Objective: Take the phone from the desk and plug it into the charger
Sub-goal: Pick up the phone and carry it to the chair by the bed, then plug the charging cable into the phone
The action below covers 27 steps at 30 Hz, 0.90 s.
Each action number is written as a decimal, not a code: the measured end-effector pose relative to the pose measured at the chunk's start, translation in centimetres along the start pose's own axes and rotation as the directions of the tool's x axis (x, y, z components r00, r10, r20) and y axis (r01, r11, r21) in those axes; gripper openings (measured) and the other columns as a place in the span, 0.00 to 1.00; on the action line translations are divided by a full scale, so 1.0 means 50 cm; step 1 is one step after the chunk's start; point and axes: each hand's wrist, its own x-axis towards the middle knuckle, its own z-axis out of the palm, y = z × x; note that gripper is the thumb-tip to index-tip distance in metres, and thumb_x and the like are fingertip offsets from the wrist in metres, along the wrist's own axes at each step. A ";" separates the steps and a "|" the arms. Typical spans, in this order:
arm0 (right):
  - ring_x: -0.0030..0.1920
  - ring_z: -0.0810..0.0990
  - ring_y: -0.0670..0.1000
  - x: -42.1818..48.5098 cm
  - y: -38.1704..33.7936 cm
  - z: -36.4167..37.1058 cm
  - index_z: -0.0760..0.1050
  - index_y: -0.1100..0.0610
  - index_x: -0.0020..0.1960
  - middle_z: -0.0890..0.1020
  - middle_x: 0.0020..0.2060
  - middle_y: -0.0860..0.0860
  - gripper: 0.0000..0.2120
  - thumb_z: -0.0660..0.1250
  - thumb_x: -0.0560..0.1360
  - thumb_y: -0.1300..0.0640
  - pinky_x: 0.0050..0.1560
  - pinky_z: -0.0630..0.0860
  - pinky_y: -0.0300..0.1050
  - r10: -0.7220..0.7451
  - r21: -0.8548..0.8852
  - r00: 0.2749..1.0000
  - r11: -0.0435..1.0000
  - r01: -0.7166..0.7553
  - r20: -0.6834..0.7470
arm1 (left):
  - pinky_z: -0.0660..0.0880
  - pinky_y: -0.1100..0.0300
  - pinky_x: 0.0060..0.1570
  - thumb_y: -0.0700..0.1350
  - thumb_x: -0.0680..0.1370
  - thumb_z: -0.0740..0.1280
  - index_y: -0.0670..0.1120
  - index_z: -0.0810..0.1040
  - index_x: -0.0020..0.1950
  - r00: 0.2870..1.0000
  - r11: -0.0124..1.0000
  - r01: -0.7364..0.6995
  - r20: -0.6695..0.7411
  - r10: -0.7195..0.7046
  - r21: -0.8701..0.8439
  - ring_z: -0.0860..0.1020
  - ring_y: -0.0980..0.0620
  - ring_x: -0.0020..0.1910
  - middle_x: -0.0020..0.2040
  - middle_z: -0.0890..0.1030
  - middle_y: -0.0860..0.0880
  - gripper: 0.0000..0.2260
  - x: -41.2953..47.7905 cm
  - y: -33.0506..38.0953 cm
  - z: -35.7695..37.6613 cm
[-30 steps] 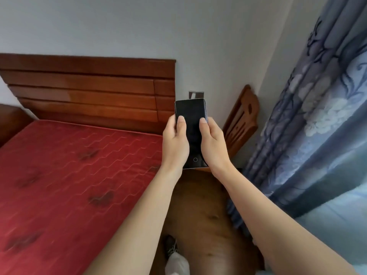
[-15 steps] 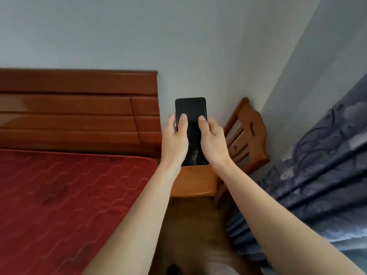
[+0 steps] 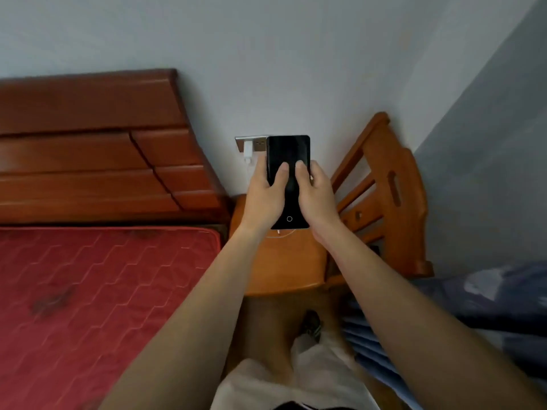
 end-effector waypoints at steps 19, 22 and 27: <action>0.48 0.86 0.54 0.298 0.588 0.073 0.79 0.45 0.60 0.86 0.49 0.51 0.15 0.58 0.82 0.41 0.52 0.84 0.55 0.509 -0.036 0.853 0.856 -0.516 -0.115 | 0.79 0.53 0.50 0.50 0.90 0.54 0.45 0.81 0.59 0.876 0.895 0.431 0.184 -0.445 0.113 0.83 0.48 0.50 0.51 0.84 0.46 0.17 0.266 -0.599 0.142; 0.48 0.85 0.53 0.319 0.663 0.077 0.78 0.44 0.58 0.85 0.48 0.50 0.16 0.58 0.80 0.38 0.51 0.84 0.55 0.536 -0.060 0.832 0.834 -0.548 -0.141 | 0.76 0.64 0.50 0.44 0.89 0.56 0.45 0.80 0.64 0.877 0.857 0.353 0.186 -0.443 0.375 0.82 0.47 0.57 0.57 0.84 0.46 0.13 0.283 -0.682 0.132; 0.45 0.81 0.45 0.341 0.753 0.088 0.78 0.48 0.61 0.82 0.45 0.45 0.14 0.57 0.84 0.43 0.33 0.76 0.36 0.544 -0.051 0.827 0.830 -0.555 -0.144 | 0.76 0.49 0.65 0.33 0.82 0.66 0.46 0.75 0.74 0.843 0.669 -0.021 0.373 -0.388 0.743 0.78 0.38 0.69 0.72 0.75 0.41 0.21 0.313 -0.794 0.130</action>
